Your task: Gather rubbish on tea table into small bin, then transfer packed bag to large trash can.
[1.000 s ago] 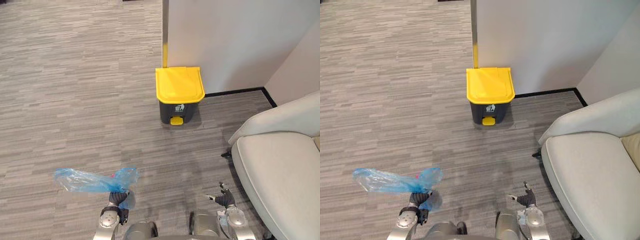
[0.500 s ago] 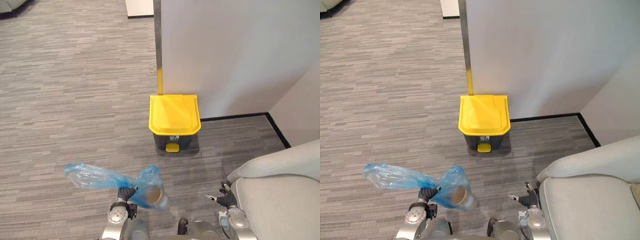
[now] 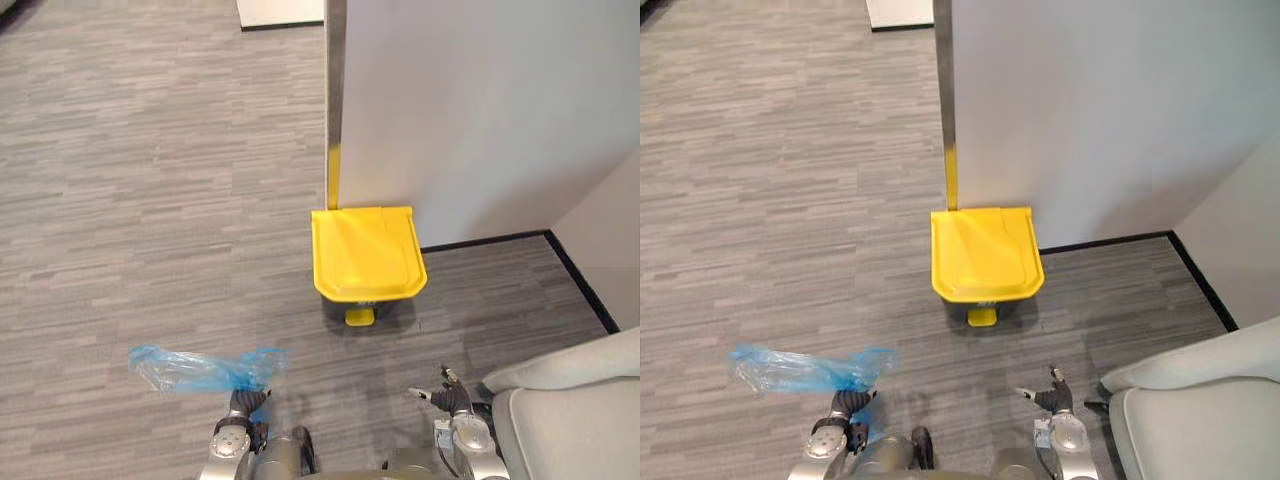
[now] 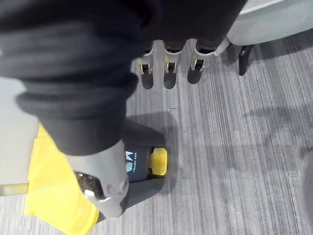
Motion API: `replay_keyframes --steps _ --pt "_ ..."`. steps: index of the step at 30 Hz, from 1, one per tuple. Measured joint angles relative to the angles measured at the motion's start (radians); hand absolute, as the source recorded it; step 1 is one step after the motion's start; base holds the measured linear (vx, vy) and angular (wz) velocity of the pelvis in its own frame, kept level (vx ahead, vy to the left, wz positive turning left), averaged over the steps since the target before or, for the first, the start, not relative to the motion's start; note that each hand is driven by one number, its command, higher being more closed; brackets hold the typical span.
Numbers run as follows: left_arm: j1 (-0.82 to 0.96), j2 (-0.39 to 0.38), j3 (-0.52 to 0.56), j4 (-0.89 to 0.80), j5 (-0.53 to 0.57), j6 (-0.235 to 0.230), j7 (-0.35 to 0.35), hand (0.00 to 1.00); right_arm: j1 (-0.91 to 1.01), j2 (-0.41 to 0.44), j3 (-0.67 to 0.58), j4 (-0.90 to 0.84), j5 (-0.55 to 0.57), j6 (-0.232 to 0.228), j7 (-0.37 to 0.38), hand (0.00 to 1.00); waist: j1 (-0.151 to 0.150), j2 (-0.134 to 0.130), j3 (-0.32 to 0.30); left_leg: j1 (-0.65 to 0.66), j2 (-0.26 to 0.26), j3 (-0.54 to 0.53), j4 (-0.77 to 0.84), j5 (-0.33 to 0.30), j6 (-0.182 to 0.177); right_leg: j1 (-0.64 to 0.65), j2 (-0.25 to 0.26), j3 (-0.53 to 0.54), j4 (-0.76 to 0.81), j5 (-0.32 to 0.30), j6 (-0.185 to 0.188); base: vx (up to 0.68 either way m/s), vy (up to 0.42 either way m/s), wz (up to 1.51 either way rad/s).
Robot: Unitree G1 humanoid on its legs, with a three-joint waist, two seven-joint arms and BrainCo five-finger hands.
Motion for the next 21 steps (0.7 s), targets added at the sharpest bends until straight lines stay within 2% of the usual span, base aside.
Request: replay_keyframes --steps 2,3,5,6,7,8,10,11,13,14,16,17,18,19,21 --pt "0.000 0.022 0.003 -0.001 0.000 0.001 0.012 1.00 0.004 0.005 0.001 0.000 -0.001 0.001 0.000 0.00 0.000 -0.001 0.000 0.027 0.004 -0.001 0.001 -0.022 0.000 -0.057 0.005 -0.008 0.073 -0.043 -0.045 0.25 -0.031 0.00" --pt "-0.010 0.032 0.009 -0.002 -0.001 0.001 0.019 1.00 0.002 0.001 0.001 -0.002 -0.001 0.001 0.000 0.00 -0.003 0.003 0.001 0.054 0.018 -0.003 -0.001 -0.028 -0.005 -0.118 0.022 -0.049 0.083 -0.090 -0.073 0.22 -0.062 0.13" --pt "-0.023 0.029 0.015 -0.006 -0.001 0.000 0.019 1.00 0.002 -0.002 0.002 -0.002 -0.001 0.001 0.000 0.00 -0.014 0.019 0.009 0.092 0.043 -0.016 -0.011 -0.034 -0.014 -0.171 0.059 -0.101 -0.016 -0.103 -0.092 0.36 -0.149 0.29" --pt "-0.023 0.032 0.016 -0.007 -0.002 -0.003 0.018 1.00 0.002 -0.001 0.017 -0.001 -0.001 0.002 0.000 0.00 -0.018 0.012 0.005 0.116 0.047 -0.021 -0.023 -0.037 -0.026 -0.187 0.083 -0.121 -0.190 -0.055 -0.116 0.36 -0.159 0.28" --pt "-0.021 0.044 0.017 -0.007 -0.002 -0.004 0.018 1.00 0.007 -0.001 0.028 -0.001 -0.001 0.002 0.000 0.00 -0.021 -0.003 -0.003 0.123 0.039 -0.024 -0.023 -0.043 -0.049 -0.180 0.092 -0.127 -0.304 0.029 -0.129 0.45 -0.171 0.25" --pt "-0.035 0.029 0.023 0.016 -0.004 -0.001 0.018 1.00 0.008 -0.020 0.035 0.017 -0.001 0.001 0.000 0.00 -0.027 0.020 -0.002 0.139 0.052 -0.057 -0.025 -0.061 -0.079 -0.162 0.109 -0.138 -0.337 0.128 -0.185 0.29 -0.093 0.12" --pt "-0.033 0.010 0.023 0.015 -0.005 -0.006 0.017 1.00 -0.004 -0.028 0.026 0.028 -0.001 0.002 -0.001 0.00 -0.019 0.043 -0.014 0.138 0.077 -0.078 -0.034 -0.043 -0.092 -0.145 0.138 -0.143 -0.369 0.125 -0.200 0.35 -0.135 -0.04" --pt "-0.044 -0.003 0.023 0.017 -0.005 -0.006 0.016 1.00 -0.007 -0.032 0.017 0.028 -0.001 0.002 -0.001 0.00 -0.027 0.050 -0.014 0.143 0.090 -0.082 -0.037 -0.027 -0.113 -0.127 0.146 -0.164 -0.386 0.116 -0.207 0.27 -0.132 0.13" --pt "-0.069 -0.031 0.019 0.017 -0.005 -0.007 0.011 1.00 0.012 -0.032 -0.007 0.032 0.000 0.002 -0.001 0.00 -0.042 0.053 -0.012 0.149 0.110 -0.108 -0.011 -0.012 -0.134 -0.069 0.149 -0.206 -0.411 0.098 -0.209 0.21 -0.108 0.53" --pt "-0.073 -0.039 0.019 0.017 -0.005 -0.008 0.011 1.00 0.015 -0.032 -0.008 0.032 0.000 0.002 -0.001 0.00 -0.040 0.052 -0.012 0.145 0.118 -0.109 0.021 -0.010 -0.139 -0.048 0.150 -0.213 -0.423 0.096 -0.210 0.19 -0.083 0.51" --pt "-0.073 -0.063 0.020 0.007 -0.006 -0.009 0.001 1.00 0.028 -0.033 -0.007 0.030 0.002 0.002 -0.001 0.00 -0.034 0.049 -0.010 0.081 0.139 -0.116 0.228 0.008 -0.169 0.029 0.152 -0.221 -0.479 0.087 -0.205 0.14 -0.029 0.16" --pt "-0.067 -0.071 0.020 0.004 -0.007 -0.009 -0.007 1.00 0.028 -0.032 -0.005 0.024 0.003 0.002 -0.001 0.00 -0.024 0.050 -0.008 0.033 0.166 -0.112 0.354 0.031 -0.173 0.062 0.156 -0.215 -0.508 0.087 -0.204 0.07 0.006 -0.08" --pt "-0.063 -0.074 0.020 0.003 -0.007 -0.009 -0.008 1.00 0.027 -0.029 -0.005 0.023 0.004 0.001 -0.001 0.00 -0.019 0.050 -0.009 0.019 0.179 -0.104 0.390 0.026 -0.167 0.073 0.157 -0.214 -0.518 0.087 -0.204 0.06 0.043 -0.08" --pt "-0.059 -0.077 0.020 0.003 -0.008 -0.010 -0.008 1.00 0.026 -0.018 -0.010 0.022 0.014 0.001 -0.001 0.00 -0.015 0.054 -0.012 -0.001 0.195 -0.079 0.384 -0.004 -0.123 0.089 0.160 -0.216 -0.530 0.087 -0.204 0.05 0.046 -0.01" --pt "-0.062 -0.077 0.022 0.002 -0.008 -0.010 -0.008 1.00 0.027 -0.016 -0.013 0.021 0.023 0.001 -0.001 0.00 -0.015 0.056 -0.013 -0.014 0.192 -0.067 0.321 -0.017 -0.102 0.091 0.158 -0.213 -0.538 0.091 -0.198 0.06 0.096 -0.03"
